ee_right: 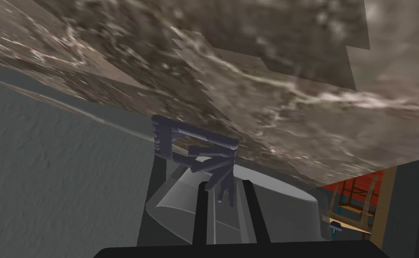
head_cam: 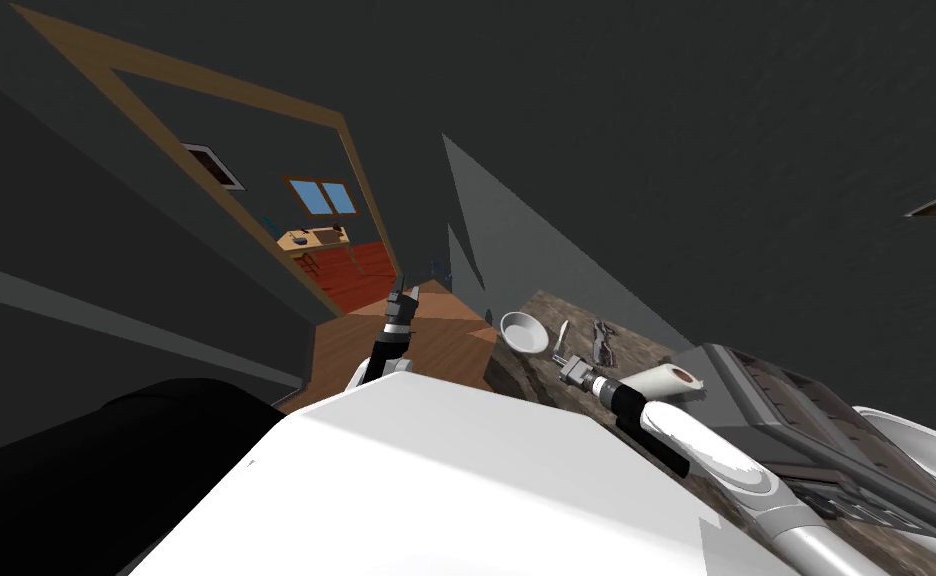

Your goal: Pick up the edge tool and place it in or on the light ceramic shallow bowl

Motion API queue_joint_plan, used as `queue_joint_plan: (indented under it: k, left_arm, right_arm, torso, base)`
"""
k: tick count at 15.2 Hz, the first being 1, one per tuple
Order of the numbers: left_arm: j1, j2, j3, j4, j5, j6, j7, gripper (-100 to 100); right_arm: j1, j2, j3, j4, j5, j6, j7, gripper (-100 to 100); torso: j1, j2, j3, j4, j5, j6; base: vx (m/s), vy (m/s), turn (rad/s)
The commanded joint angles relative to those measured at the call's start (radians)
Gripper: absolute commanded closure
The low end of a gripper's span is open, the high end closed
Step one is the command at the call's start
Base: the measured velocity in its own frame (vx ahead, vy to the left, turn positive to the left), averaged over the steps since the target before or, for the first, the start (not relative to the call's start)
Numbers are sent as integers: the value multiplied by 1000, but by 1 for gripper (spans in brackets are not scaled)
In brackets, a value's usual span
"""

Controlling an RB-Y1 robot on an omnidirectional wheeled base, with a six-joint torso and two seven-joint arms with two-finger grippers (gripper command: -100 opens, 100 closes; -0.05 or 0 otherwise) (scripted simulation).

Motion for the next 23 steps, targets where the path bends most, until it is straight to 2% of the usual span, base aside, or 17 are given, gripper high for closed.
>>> queue_joint_plan:
  k: [1,2,4,7,8,12,18,21,22,23]
  left_arm:
    - [0,0,0,0,0,0,0,0]
    - [0,0,0,0,0,0,0,0]
    - [0,0,0,0,0,0,0,0]
    - [0,0,0,0,0,0,0,0]
    - [0,0,0,0,0,0,0,0]
    - [0,0,0,0,0,0,0,0]
    - [0,0,0,0,0,0,0,0]
    - [0,0,0,0,0,0,0,0]
    - [0,0,0,0,0,0,0,0]
    - [0,0,0,0,0,0,0,0]
  right_arm:
    - [0,0,0,0,0,0,0,100]
    - [-27,-6,-35,-12,-15,11,-4,100]
    - [-35,-9,-48,-12,-22,15,-6,100]
    - [-55,-19,-91,-6,-41,29,-13,100]
    - [-65,-27,-119,3,-52,38,-18,100]
    - [-78,-46,-174,29,-73,56,-30,100]
    - [-90,-68,-240,96,-116,88,-47,100]
    - [-102,-71,-267,166,-171,124,-54,100]
    - [-102,-71,-267,166,-171,124,-54,100]
    - [-106,-70,-272,187,-190,136,-55,100]
  torso:
    - [0,0,0,0,0,0]
    - [0,0,0,0,0,0]
    - [4,2,2,2,2,0]
    - [6,4,3,3,3,0]
    - [7,6,5,3,3,2]
    - [11,18,11,5,4,4]
    - [12,16,10,5,4,5]
    - [18,11,7,4,5,5]
    - [21,8,6,4,5,4]
    - [21,6,5,4,5,2]
  base:
    - [0,0,0]
    - [-18,32,-41]
    - [-40,68,-68]
    - [-59,76,-53]
    - [-124,112,-154]
    - [-177,147,-135]
    - [-133,143,-102]
    - [-26,245,-96]
    - [9,221,-50]
    - [30,192,-11]
